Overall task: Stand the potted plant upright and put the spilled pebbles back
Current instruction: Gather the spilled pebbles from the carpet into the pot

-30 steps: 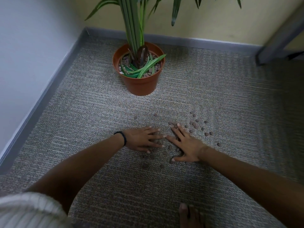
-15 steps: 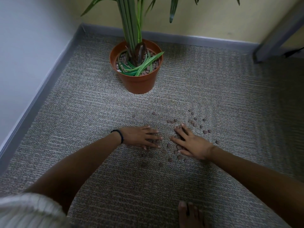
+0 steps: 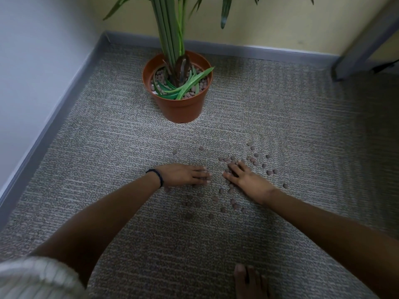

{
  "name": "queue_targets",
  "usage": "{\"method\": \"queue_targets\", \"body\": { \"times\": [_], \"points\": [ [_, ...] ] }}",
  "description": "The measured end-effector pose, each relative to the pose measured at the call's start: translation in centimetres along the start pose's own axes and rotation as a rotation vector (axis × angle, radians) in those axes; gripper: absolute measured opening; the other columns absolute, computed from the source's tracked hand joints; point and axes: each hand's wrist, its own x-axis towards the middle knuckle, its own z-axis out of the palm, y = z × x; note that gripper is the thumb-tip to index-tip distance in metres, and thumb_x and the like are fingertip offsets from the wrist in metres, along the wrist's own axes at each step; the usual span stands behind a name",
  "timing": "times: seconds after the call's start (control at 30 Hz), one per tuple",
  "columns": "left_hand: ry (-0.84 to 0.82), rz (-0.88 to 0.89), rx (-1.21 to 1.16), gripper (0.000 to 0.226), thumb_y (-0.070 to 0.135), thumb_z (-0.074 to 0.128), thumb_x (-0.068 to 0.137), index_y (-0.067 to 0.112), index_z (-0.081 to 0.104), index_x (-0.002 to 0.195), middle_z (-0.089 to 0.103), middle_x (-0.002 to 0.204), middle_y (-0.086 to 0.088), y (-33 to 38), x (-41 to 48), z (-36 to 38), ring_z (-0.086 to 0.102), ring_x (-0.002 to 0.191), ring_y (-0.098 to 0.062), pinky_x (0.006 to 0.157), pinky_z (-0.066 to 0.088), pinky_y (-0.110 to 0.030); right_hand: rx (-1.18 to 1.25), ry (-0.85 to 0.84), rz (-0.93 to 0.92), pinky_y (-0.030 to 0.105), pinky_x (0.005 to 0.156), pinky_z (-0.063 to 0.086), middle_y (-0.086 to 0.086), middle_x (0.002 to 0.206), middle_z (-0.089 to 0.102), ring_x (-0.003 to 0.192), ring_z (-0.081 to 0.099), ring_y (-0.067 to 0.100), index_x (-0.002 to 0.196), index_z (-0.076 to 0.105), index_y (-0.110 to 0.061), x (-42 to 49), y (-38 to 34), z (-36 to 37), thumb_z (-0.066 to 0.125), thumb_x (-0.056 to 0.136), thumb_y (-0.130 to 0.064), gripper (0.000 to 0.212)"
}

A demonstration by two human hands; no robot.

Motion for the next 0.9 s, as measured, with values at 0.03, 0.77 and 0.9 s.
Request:
{"method": "queue_targets", "body": {
  "times": [0.03,0.77,0.9],
  "points": [
    [-0.001,-0.005,-0.003,0.072,-0.011,0.037,0.092,0.025,0.012,0.149,0.002,0.159,0.008,0.0,0.1,0.0,0.001,0.146,-0.016,0.096,0.043,-0.032,0.0,0.02,-0.001,0.048,0.103,0.041,0.009,0.159,0.005,0.145,0.007,0.038,0.149,0.014,-0.023,0.2,0.0,-0.1,0.044,0.093,0.004,0.069],
    [0.21,-0.214,-0.239,0.032,0.009,0.043,0.095,0.01,0.055,0.125,0.054,0.135,-0.006,-0.3,0.0,-1.8,0.054,0.117,-0.024,0.093,0.048,-0.042,0.272,0.231,0.095,0.03,0.089,0.045,0.011,0.125,0.052,0.107,0.059,0.026,0.119,0.06,-0.011,2.0,0.5,-1.8,0.047,0.094,-0.008,0.028],
    [0.271,-0.28,-0.215,0.036,0.02,0.034,0.094,0.011,0.056,0.121,0.056,0.13,-0.006,-0.9,-0.4,-2.0,0.054,0.116,-0.023,0.093,0.046,-0.039,0.368,0.206,0.129,0.032,0.09,0.047,0.013,0.125,0.054,0.106,0.06,0.03,0.104,0.066,-0.01,2.8,0.9,-2.1,0.051,0.092,-0.01,0.019]
  ]
}}
